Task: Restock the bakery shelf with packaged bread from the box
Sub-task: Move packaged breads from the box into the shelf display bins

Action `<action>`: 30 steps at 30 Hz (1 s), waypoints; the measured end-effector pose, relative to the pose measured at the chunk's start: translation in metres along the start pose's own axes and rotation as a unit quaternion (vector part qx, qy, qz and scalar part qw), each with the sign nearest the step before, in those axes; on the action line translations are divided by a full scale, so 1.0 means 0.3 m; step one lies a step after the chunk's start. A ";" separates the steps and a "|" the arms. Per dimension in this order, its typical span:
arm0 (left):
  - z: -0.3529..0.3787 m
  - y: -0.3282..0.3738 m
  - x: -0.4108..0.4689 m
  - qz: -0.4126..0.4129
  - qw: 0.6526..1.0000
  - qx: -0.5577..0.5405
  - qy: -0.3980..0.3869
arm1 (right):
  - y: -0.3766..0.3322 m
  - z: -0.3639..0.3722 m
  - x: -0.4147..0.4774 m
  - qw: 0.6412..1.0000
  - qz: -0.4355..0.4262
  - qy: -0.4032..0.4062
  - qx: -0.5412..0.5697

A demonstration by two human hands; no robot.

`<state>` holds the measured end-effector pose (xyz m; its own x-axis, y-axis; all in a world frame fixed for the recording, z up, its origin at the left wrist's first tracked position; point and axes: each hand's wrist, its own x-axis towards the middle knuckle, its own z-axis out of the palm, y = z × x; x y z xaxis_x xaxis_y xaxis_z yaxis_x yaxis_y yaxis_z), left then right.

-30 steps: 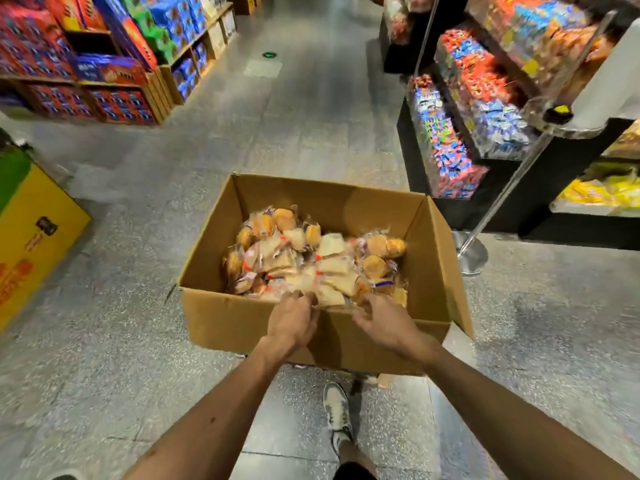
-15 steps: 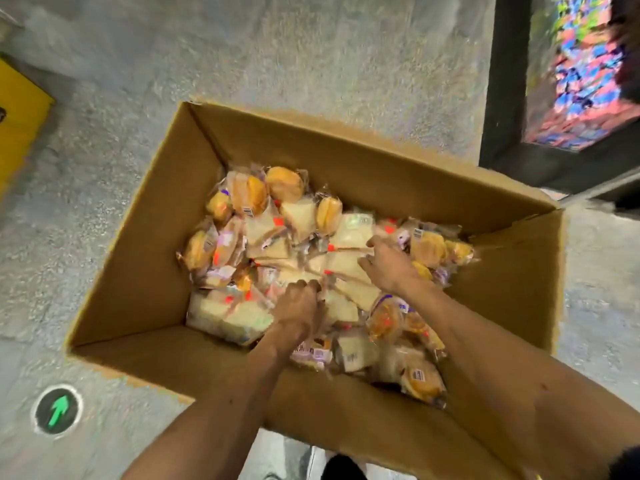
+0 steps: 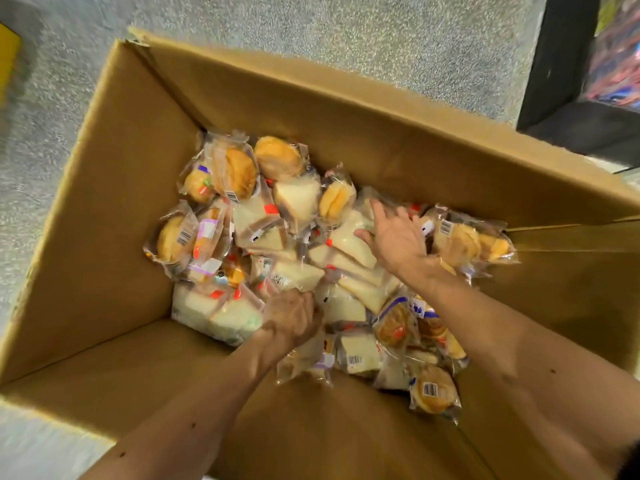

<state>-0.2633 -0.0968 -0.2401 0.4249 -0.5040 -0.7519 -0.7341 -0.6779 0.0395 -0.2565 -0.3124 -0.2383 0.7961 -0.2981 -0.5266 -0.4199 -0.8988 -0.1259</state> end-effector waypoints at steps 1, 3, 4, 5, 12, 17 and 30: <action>0.010 -0.021 0.007 -0.029 0.999 -0.018 0.002 | 0.002 -0.001 0.000 1.000 0.014 -0.022 -0.004; 0.027 -0.061 0.031 -0.101 0.991 -0.091 0.007 | 0.013 0.003 -0.008 0.996 0.027 -0.071 -0.042; 0.028 -0.074 0.040 -0.137 0.981 -0.135 0.016 | 0.018 0.009 -0.011 0.995 0.027 -0.080 -0.058; 0.041 -0.083 0.054 -0.162 0.973 -0.161 0.033 | 0.023 0.013 -0.013 0.994 0.025 -0.087 -0.061; 0.113 -0.093 0.115 -0.200 0.974 -0.103 0.042 | 0.002 -0.004 -0.004 0.979 0.015 -0.203 -0.024; 0.061 -0.090 0.106 -0.174 0.973 -0.151 0.014 | -0.015 0.003 -0.039 0.970 0.030 -0.241 -0.005; -0.018 -0.114 0.098 -0.095 0.990 -0.094 0.036 | 0.004 0.160 -0.290 0.970 0.024 -0.119 0.212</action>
<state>-0.2229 -0.0915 -0.2600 0.5880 -0.3905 -0.7084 -0.5282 -0.8486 0.0293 -0.3472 -0.2722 -0.2330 0.6693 -0.2075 -0.7134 -0.6353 -0.6578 -0.4047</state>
